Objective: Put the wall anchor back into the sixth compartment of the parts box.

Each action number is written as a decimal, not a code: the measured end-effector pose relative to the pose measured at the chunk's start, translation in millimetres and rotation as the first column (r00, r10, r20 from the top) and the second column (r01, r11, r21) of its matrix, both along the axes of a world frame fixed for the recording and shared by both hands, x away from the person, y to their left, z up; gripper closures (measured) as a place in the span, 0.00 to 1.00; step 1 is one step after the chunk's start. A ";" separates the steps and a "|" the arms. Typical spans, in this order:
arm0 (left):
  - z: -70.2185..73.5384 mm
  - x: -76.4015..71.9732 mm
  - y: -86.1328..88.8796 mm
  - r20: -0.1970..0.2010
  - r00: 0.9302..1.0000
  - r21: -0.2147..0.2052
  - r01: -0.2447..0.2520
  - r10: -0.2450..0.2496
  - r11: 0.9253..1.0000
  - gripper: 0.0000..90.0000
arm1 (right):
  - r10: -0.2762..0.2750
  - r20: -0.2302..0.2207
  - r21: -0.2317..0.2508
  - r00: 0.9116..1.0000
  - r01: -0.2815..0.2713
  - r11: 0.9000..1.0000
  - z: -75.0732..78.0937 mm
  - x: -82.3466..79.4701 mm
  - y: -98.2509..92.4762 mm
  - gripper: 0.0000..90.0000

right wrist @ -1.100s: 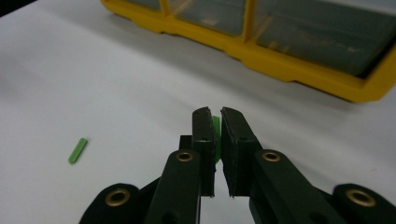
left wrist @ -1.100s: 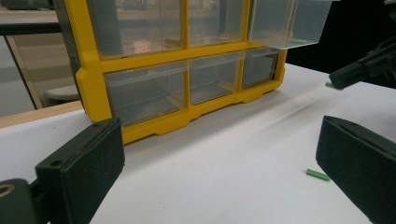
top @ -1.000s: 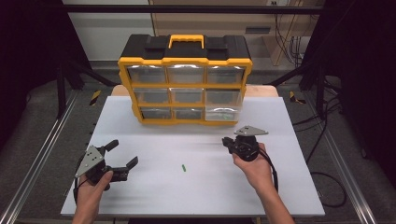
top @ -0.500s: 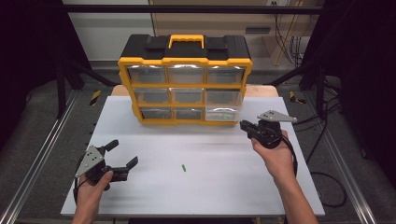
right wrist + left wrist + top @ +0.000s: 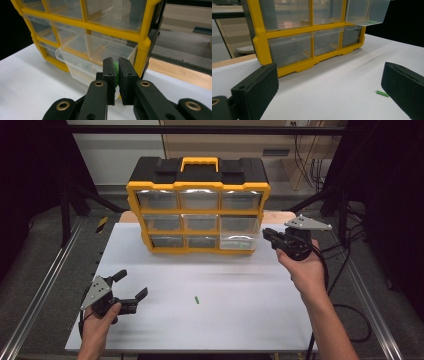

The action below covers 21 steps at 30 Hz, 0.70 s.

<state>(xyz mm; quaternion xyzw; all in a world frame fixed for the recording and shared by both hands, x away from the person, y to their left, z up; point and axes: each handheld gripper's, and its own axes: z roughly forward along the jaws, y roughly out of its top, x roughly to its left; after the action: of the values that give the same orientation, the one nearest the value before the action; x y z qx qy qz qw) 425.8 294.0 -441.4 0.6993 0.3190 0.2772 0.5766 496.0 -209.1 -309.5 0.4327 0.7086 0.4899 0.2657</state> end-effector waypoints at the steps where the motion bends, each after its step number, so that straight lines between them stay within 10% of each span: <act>1: 0.0 0.0 -0.1 0.000 1.000 0.000 0.001 -0.001 1.000 0.01 | 0.000 0.001 0.000 1.000 0.000 1.000 1.9 1.3 0.9 0.94; 21: 0.2 0.3 0.5 0.001 1.000 -0.002 0.000 0.000 1.000 0.01 | 0.016 -0.014 -0.012 1.000 -0.016 1.000 13.5 25.2 20.7 0.94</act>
<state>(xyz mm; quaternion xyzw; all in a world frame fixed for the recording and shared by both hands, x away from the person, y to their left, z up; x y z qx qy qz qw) 426.1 294.5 -441.2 0.6984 0.3190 0.2773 0.5776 521.2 -188.4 -296.0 0.4289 0.7168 0.4848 0.2594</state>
